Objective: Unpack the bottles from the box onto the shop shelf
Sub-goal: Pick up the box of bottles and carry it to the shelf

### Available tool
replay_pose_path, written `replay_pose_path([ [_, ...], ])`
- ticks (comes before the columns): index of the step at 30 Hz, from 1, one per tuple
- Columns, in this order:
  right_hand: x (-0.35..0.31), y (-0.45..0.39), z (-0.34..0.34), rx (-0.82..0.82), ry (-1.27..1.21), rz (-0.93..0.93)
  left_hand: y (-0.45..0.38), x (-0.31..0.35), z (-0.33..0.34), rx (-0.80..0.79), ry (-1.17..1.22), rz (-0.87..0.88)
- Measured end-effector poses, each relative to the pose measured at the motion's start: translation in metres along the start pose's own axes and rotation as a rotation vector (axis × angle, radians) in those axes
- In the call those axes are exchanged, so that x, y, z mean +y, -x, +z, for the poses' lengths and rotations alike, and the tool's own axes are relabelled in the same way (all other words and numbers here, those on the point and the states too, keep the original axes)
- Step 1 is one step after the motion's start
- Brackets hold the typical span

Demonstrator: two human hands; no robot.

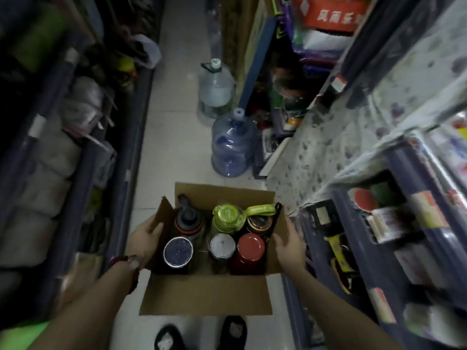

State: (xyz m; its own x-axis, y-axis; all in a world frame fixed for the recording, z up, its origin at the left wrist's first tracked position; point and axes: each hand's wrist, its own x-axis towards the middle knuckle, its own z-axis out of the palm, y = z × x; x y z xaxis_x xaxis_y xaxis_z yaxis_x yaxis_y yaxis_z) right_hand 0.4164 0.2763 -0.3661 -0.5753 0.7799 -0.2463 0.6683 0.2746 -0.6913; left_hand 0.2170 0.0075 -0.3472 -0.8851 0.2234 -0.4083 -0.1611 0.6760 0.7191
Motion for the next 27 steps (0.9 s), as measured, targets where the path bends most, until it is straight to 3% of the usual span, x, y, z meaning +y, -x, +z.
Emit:
replay_pose_path([
  [11,0.055,-0.080,0.154,-0.069,0.069,-0.052,-0.106,-0.128,0.054,0.085,-0.073,-0.080],
  [27,0.212,-0.171,0.355,-0.032,0.049,-0.181,-0.253,-0.323,0.190,0.075,0.021,-0.027],
])
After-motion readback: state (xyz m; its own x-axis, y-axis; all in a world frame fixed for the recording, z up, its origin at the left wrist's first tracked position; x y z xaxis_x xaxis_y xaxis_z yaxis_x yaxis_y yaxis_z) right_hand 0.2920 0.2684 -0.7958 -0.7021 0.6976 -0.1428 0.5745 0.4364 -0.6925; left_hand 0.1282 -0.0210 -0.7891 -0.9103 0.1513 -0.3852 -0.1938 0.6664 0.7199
